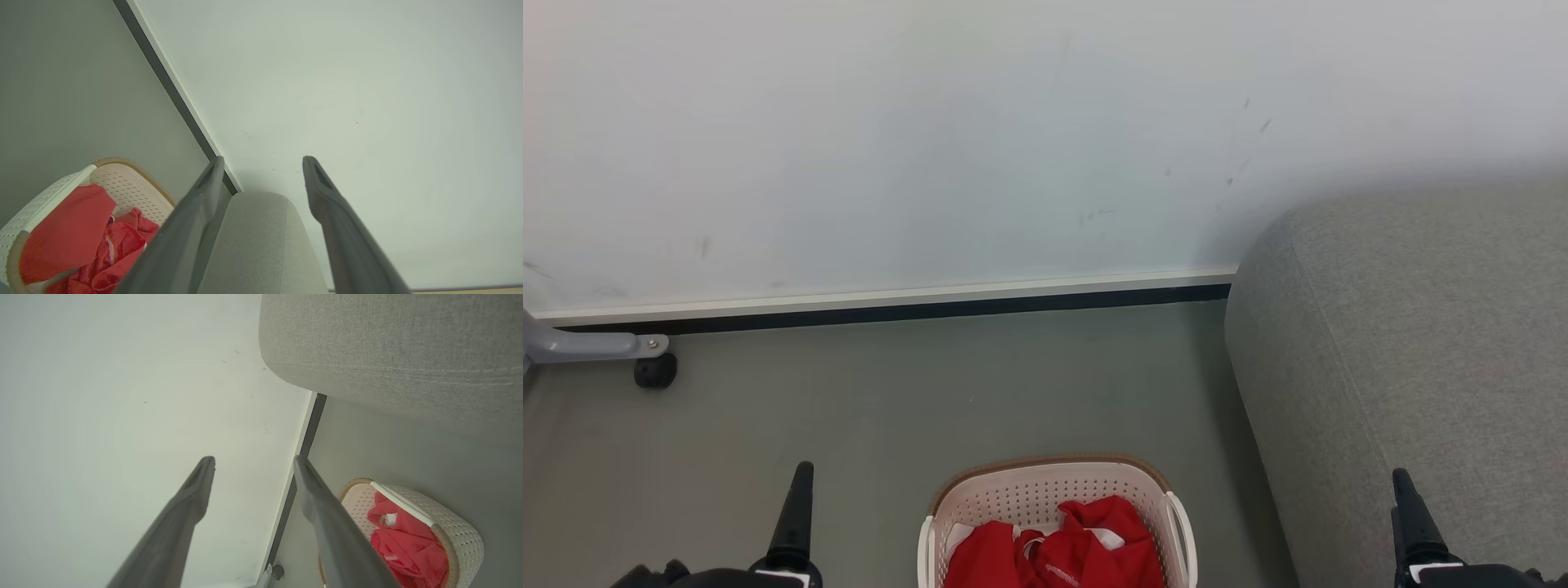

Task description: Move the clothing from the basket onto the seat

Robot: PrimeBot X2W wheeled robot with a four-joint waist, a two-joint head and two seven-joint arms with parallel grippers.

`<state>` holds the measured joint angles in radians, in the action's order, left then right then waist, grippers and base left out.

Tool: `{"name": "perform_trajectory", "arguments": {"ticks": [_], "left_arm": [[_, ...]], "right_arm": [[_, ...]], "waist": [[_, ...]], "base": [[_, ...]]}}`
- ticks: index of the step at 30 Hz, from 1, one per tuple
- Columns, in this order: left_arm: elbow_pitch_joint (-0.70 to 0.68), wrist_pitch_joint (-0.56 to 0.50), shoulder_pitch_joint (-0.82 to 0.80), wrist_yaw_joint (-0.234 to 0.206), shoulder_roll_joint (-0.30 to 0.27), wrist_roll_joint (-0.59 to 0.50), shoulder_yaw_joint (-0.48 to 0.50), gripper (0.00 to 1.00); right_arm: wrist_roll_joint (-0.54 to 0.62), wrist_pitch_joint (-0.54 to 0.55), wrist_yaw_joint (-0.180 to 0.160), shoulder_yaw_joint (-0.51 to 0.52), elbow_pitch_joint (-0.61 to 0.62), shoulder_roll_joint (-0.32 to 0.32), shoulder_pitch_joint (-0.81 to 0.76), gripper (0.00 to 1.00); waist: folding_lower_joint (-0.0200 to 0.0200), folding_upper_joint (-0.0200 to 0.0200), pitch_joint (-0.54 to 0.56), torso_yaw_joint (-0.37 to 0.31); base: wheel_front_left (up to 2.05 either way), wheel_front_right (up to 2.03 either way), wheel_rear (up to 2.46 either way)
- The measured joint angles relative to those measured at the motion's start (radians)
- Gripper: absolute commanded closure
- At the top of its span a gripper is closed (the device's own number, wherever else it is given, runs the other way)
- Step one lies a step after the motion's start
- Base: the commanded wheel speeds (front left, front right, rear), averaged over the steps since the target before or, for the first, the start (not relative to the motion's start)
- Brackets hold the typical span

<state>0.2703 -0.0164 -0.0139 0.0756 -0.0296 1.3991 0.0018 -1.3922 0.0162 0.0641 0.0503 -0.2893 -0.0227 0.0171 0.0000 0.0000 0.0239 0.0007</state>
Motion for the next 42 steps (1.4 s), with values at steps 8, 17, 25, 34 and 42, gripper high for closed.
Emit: {"name": "perform_trajectory", "arguments": {"ticks": [8,17,25,34,42], "left_arm": [[-0.027,0.022,0.0,-0.025,-0.005,-0.136,-0.032,0.0],[-0.049,0.054,-0.001,-0.05,-0.032,-0.31,-0.075,0.0],[-0.057,0.08,-0.001,-0.068,-0.056,-0.465,-0.112,0.0],[-0.067,0.108,0.005,-0.092,-0.068,-0.607,-0.133,0.0],[-0.081,0.134,0.023,-0.111,-0.076,-0.722,-0.144,0.0]], "right_arm": [[0.141,-0.025,-0.013,-0.047,0.032,-0.01,-0.002,0.0],[0.277,-0.054,-0.038,-0.097,0.055,-0.029,-0.002,0.0],[0.396,-0.08,-0.054,-0.148,0.06,-0.044,-0.004,0.0],[0.519,-0.109,-0.073,-0.197,0.063,-0.061,-0.007,0.0],[0.612,-0.133,-0.088,-0.23,0.076,-0.077,-0.01,0.0]], "waist": [[0.0,0.0,0.005,0.001],[0.0,0.0,0.009,0.001],[0.0001,0.0,0.014,0.001],[0.0001,0.0,0.021,-0.001],[0.0,0.0,0.028,-0.003]], "base": [[0.0,0.0,0.0],[0.0,0.0,0.0],[0.0,0.0,0.0],[0.0,0.0,0.0],[0.0,0.0,0.0]]}}
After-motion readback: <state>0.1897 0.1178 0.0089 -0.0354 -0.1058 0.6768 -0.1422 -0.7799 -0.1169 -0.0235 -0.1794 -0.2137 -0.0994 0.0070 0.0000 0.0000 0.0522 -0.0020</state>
